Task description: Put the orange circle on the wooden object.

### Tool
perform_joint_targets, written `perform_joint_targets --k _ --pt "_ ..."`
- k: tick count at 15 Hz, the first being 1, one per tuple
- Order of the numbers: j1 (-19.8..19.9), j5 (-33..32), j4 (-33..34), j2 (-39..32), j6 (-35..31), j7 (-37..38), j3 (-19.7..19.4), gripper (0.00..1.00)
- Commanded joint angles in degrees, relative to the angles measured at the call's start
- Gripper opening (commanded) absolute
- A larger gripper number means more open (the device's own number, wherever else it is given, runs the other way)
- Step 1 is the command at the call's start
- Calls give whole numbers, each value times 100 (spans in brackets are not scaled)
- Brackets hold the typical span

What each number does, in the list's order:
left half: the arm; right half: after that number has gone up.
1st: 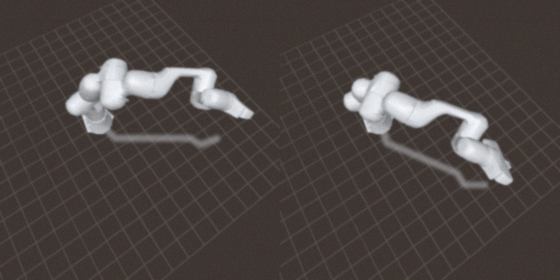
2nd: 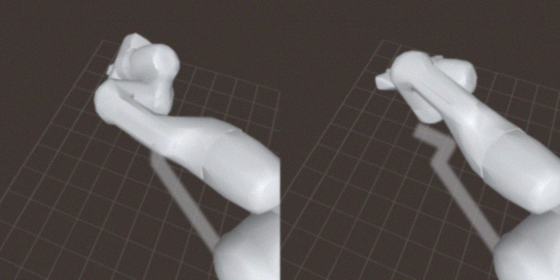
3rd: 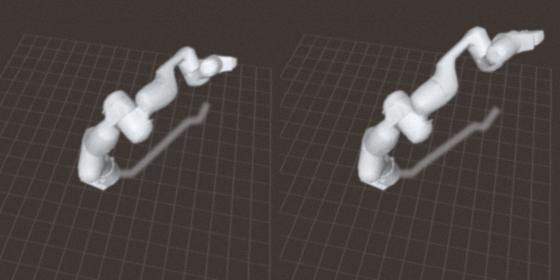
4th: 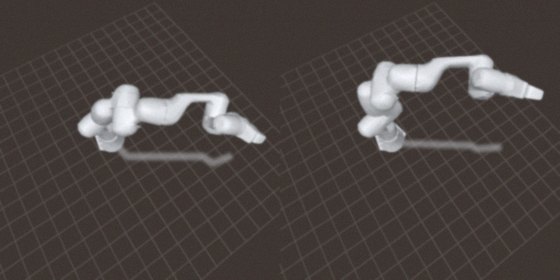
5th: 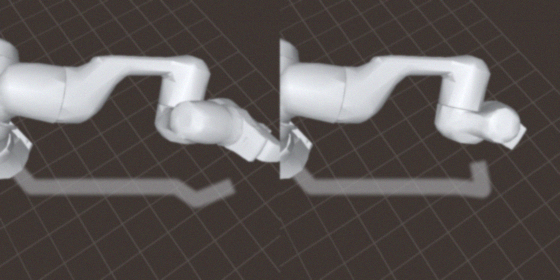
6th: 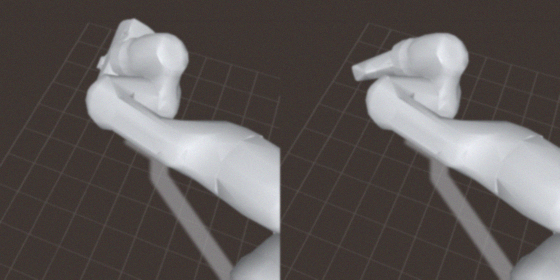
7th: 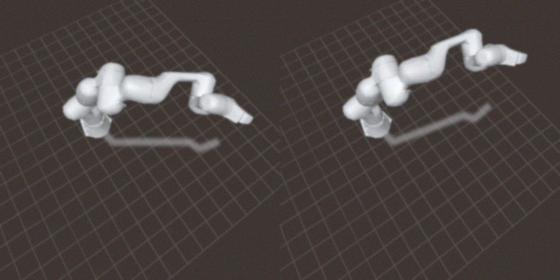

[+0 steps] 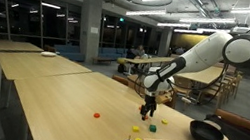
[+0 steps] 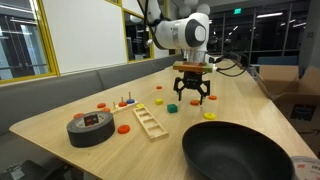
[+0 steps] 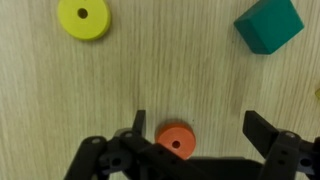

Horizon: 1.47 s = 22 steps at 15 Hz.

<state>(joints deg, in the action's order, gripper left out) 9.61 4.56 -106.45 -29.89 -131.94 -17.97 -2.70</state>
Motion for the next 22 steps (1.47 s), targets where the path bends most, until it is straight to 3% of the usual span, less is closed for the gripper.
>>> perform_joint_targets --k 1,17,18,19,22 --pt "-9 -81 229 -134 -62 216 20 100" --pt "45 -10 334 -310 -534 462 48 100" --pt "52 -2 332 -308 -526 452 54 75" --pt "51 -8 328 -304 -527 452 51 72" --pt "54 -22 351 -288 -521 444 47 49"
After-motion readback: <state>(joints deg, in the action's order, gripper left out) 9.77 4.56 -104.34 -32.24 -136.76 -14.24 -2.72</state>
